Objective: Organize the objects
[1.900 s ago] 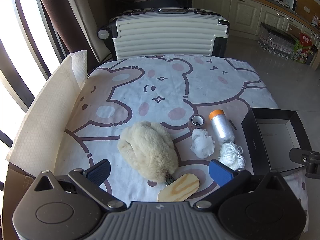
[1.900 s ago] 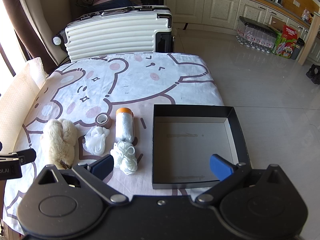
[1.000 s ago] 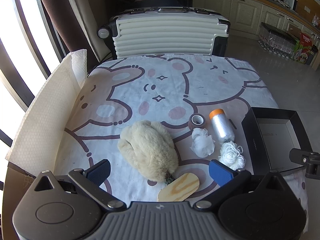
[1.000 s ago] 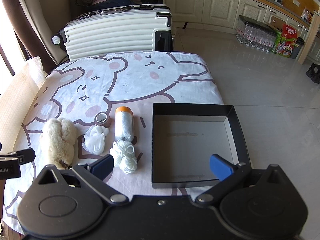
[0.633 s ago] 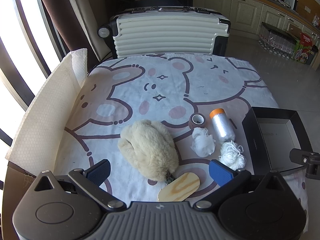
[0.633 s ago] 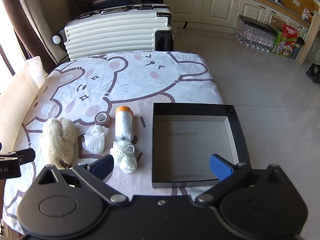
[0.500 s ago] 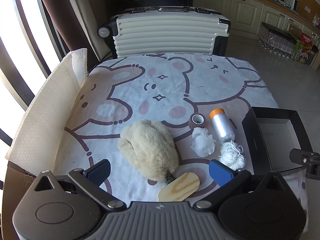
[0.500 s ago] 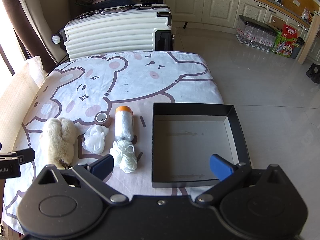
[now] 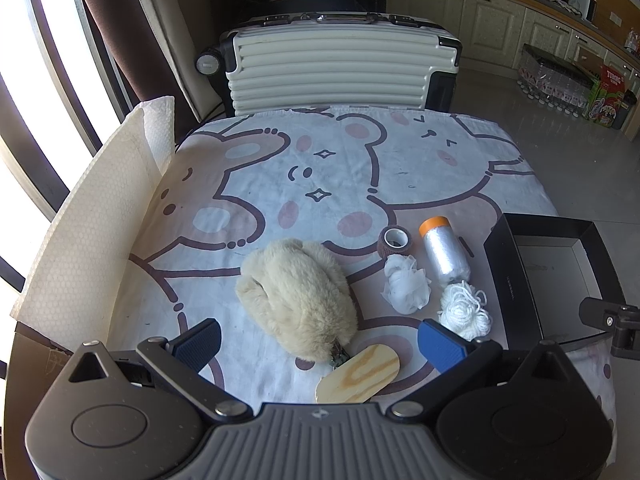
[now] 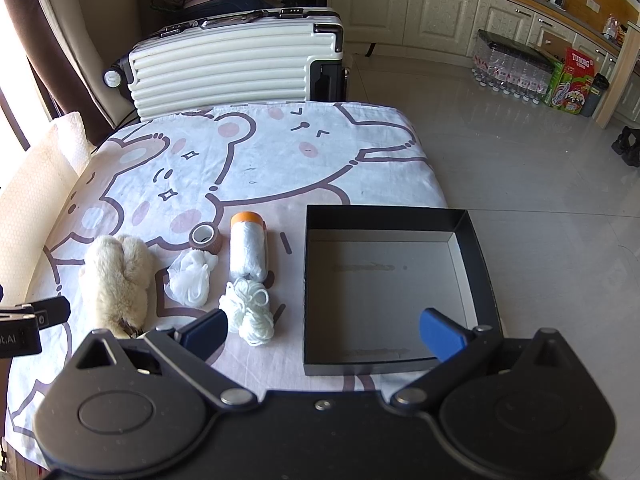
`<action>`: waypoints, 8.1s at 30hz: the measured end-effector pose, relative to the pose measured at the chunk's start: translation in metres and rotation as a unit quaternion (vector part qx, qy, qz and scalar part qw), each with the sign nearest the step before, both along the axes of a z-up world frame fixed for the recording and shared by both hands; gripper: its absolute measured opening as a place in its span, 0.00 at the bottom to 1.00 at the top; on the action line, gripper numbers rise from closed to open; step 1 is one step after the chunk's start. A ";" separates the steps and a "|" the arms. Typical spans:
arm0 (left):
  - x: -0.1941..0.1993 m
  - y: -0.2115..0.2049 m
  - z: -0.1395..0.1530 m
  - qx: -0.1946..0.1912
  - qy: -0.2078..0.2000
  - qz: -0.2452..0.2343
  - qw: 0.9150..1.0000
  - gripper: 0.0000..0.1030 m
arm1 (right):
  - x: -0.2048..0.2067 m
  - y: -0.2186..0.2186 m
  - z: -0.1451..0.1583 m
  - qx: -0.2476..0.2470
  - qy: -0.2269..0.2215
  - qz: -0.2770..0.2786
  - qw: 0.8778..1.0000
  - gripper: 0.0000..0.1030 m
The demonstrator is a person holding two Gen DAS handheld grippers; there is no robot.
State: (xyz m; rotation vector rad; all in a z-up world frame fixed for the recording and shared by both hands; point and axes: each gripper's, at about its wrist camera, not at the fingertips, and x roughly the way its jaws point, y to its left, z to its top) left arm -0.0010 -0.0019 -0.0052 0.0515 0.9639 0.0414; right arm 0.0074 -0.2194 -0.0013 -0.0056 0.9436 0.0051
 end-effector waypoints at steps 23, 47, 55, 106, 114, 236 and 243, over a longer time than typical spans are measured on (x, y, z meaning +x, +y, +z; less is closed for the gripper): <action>-0.005 0.010 -0.001 -0.002 0.001 0.010 1.000 1.00 | -0.001 0.007 -0.002 0.001 0.001 -0.002 1.000 1.00; -0.008 0.066 0.001 -0.013 0.009 0.060 0.998 1.00 | 0.008 0.058 0.001 0.010 0.000 0.045 0.999 1.00; -0.010 0.077 0.000 -0.014 0.010 0.073 0.997 1.00 | 0.011 0.071 0.000 0.013 0.002 0.055 0.998 1.00; 0.069 0.069 -0.038 -0.109 0.024 0.150 0.982 1.00 | 0.040 0.108 -0.075 0.042 0.043 0.237 0.970 1.00; 0.072 0.090 -0.051 -0.111 0.040 0.163 0.980 1.00 | 0.041 0.138 -0.104 0.041 0.074 0.268 0.960 1.00; 0.002 0.061 0.036 -0.046 -0.057 0.065 0.995 0.53 | 0.012 0.071 0.036 0.011 -0.112 0.075 0.991 0.91; -0.003 0.063 0.042 -0.051 -0.067 0.065 0.994 0.53 | 0.009 0.077 0.038 -0.005 -0.114 0.085 0.990 0.91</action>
